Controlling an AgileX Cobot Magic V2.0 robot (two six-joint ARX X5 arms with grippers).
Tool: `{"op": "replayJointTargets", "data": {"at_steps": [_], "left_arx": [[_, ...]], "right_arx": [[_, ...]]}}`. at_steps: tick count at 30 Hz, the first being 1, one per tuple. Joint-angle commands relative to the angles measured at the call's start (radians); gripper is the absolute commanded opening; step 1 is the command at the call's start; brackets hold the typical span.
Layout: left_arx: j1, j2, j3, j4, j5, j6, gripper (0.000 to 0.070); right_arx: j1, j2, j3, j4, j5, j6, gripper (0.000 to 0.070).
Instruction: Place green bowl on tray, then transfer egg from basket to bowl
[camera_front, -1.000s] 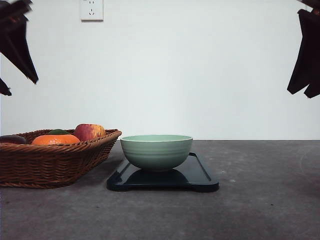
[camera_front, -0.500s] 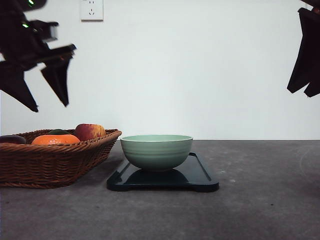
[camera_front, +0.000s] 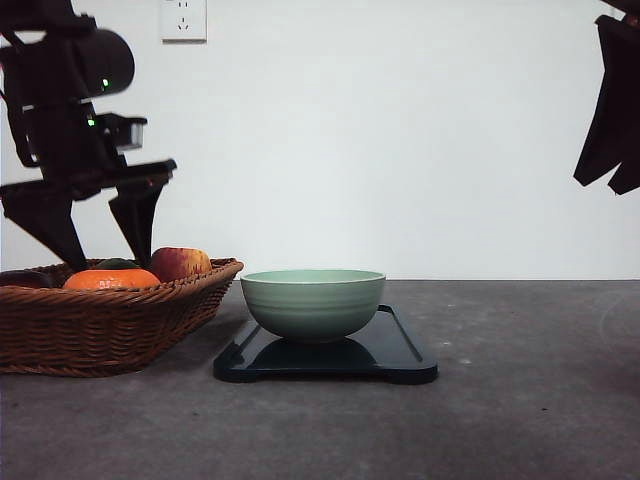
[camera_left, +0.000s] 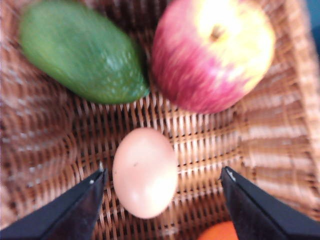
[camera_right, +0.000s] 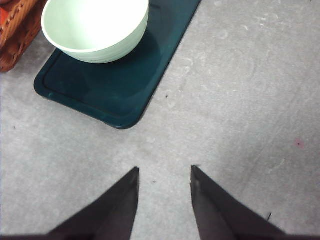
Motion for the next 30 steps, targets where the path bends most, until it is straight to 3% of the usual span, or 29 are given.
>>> {"op": "replayJointTargets", "data": {"at_steps": [1, 12, 16, 22, 27, 30], "left_arx": [[-0.003, 0.034, 0.024, 0.010, -0.010, 0.015, 0.0467], [-0.003, 0.084, 0.024, 0.044, -0.026, 0.014, 0.0454], [-0.003, 0.084, 0.024, 0.033, -0.028, 0.014, 0.0284], [-0.003, 0.084, 0.024, 0.006, -0.028, 0.014, 0.0255], [-0.003, 0.084, 0.024, 0.000, -0.028, 0.014, 0.0144], [-0.003, 0.084, 0.024, -0.001, -0.028, 0.014, 0.0146]], "right_arx": [[0.006, 0.004, 0.003, 0.011, 0.002, 0.012, 0.0193], [0.006, 0.004, 0.003, 0.035, 0.004, 0.013, 0.0193], [0.006, 0.004, 0.003, 0.035, 0.010, 0.013, 0.0193], [0.006, 0.004, 0.003, 0.039, 0.028, 0.014, 0.0193], [0.006, 0.004, 0.003, 0.039, 0.028, 0.014, 0.0193], [0.006, 0.004, 0.003, 0.039, 0.028, 0.014, 0.0193]]}}
